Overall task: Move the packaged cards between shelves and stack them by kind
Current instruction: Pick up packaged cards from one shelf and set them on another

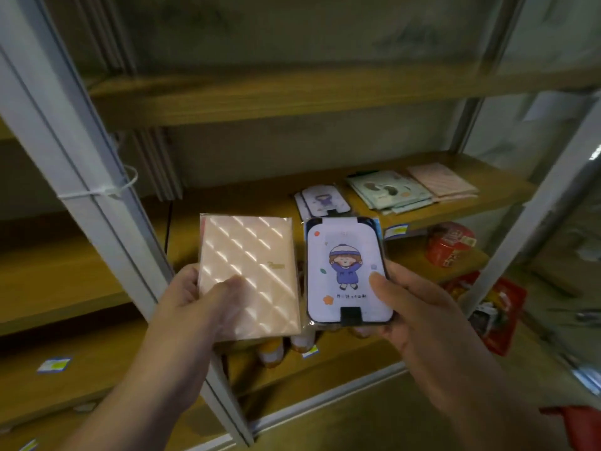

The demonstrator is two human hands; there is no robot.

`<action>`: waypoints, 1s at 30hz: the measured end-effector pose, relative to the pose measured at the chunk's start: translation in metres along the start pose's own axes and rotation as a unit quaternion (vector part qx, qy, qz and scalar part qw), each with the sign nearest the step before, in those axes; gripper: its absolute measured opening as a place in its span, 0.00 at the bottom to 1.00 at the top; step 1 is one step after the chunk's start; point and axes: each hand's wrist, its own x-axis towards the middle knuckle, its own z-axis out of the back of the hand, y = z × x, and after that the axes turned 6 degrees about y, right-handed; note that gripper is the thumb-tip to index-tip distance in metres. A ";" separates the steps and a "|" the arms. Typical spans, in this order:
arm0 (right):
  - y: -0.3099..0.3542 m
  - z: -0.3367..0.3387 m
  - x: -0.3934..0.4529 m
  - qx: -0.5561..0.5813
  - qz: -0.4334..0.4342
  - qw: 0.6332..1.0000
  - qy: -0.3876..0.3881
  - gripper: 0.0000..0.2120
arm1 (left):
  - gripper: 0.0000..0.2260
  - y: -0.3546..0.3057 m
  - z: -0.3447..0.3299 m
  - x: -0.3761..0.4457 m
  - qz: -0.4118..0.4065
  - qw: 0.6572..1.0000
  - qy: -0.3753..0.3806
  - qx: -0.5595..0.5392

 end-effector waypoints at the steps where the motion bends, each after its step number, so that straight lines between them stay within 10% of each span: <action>1: 0.002 0.009 0.006 -0.005 0.001 1.000 -0.012 0.14 | 0.14 0.004 -0.008 0.012 0.003 1.000 0.004 -0.007; 22: 0.017 0.077 0.255 -0.322 -0.014 0.943 -0.077 0.17 | 0.14 0.014 -0.046 0.190 -0.008 0.997 -0.072 -0.010; 30: 0.007 0.091 0.269 -0.542 0.090 0.836 -0.010 0.13 | 0.14 0.014 -0.074 0.185 -0.024 0.993 -0.117 0.021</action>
